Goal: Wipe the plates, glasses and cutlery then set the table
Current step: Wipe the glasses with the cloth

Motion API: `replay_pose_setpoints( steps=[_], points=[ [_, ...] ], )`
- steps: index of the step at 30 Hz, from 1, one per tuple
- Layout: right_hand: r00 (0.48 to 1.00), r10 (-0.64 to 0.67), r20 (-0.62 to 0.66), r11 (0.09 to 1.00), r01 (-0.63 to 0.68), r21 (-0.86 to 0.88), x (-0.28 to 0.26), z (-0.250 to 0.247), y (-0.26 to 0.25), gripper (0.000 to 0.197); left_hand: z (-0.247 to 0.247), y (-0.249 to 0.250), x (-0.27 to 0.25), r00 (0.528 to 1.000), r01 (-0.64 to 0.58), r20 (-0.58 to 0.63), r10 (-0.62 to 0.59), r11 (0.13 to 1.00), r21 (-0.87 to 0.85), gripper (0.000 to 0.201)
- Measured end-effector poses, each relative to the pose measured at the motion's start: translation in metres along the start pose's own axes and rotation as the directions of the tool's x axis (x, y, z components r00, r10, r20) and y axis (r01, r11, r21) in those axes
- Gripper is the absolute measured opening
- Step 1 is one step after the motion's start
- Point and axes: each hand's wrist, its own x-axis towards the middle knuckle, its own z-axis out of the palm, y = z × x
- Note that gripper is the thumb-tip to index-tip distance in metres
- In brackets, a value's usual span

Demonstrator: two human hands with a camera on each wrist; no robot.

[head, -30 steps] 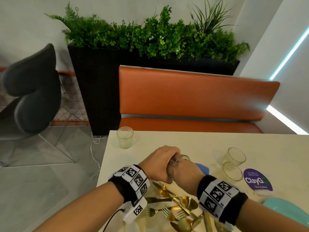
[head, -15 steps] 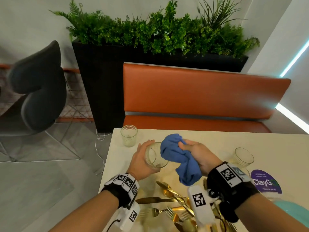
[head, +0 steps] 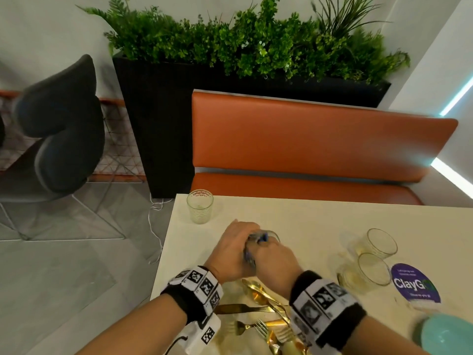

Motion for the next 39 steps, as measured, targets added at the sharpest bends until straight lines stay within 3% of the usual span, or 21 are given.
replay_pose_setpoints(
  steps=[1, 2, 3, 5, 7, 9, 12, 14, 18, 21, 24, 32, 39],
  points=[
    [0.997, 0.079, 0.015, 0.994, -0.080, 0.077, 0.004, 0.006, 0.002, 0.034, 0.006, 0.001, 0.000, 0.999, -0.037, 0.019, 0.037, 0.999, 0.005, 0.074],
    [0.983, 0.174, 0.053, 0.943, -0.182, 0.280, 0.008, 0.008, 0.004, 0.032, 0.011, 0.000, 0.000, 0.998, -0.052, 0.027, 0.052, 0.999, 0.013, 0.074],
    [0.960, 0.248, 0.126, 0.801, -0.277, 0.531, 0.011, 0.009, 0.010, 0.031, 0.016, -0.003, -0.001, 0.998, -0.062, 0.007, 0.062, 0.998, 0.014, 0.069],
    [0.940, 0.251, 0.230, 0.386, -0.316, 0.867, 0.012, 0.007, 0.010, 0.031, 0.021, -0.005, 0.001, 0.998, -0.052, -0.048, 0.051, 0.998, -0.024, 0.054],
    [0.906, 0.311, 0.286, 0.051, -0.317, 0.947, 0.012, 0.005, 0.013, 0.034, 0.022, -0.008, 0.009, 0.997, -0.038, -0.062, 0.034, 0.998, -0.052, 0.045],
    [0.885, 0.307, 0.351, -0.113, -0.332, 0.936, 0.014, -0.003, 0.022, 0.035, 0.022, -0.011, 0.020, 0.999, -0.028, -0.047, 0.027, 1.000, -0.007, 0.054],
    [0.903, 0.297, 0.311, -0.140, -0.281, 0.950, 0.015, -0.019, 0.040, 0.024, 0.027, -0.019, 0.036, 0.984, 0.177, 0.021, -0.176, 0.976, -0.128, 0.077],
    [0.914, 0.289, 0.286, -0.244, -0.218, 0.945, 0.014, -0.028, 0.057, 0.023, 0.032, -0.028, 0.042, 0.936, 0.324, -0.079, -0.343, 0.927, -0.191, 0.078],
    [0.916, 0.296, 0.272, -0.242, -0.204, 0.949, 0.008, -0.035, 0.094, 0.023, 0.037, -0.048, 0.047, 0.726, 0.668, -0.128, -0.676, 0.737, -0.107, 0.084],
    [0.872, 0.373, 0.317, -0.222, -0.248, 0.943, 0.004, -0.026, 0.116, 0.023, 0.040, -0.062, 0.055, 0.588, 0.771, -0.151, -0.795, 0.607, -0.195, 0.085],
    [0.838, 0.403, 0.368, -0.252, -0.285, 0.925, 0.002, -0.012, 0.131, 0.020, 0.042, -0.077, 0.064, 0.490, 0.819, -0.177, -0.854, 0.520, -0.243, 0.087],
    [0.824, 0.392, 0.409, -0.288, -0.312, 0.905, 0.008, 0.004, 0.151, 0.020, 0.048, -0.095, 0.086, 0.394, 0.869, -0.225, -0.891, 0.441, -0.225, 0.108],
    [0.821, 0.399, 0.408, -0.284, -0.312, 0.906, 0.008, 0.012, 0.162, 0.021, 0.046, -0.097, 0.104, 0.293, 0.899, -0.232, -0.928, 0.350, -0.262, 0.106]
  ],
)
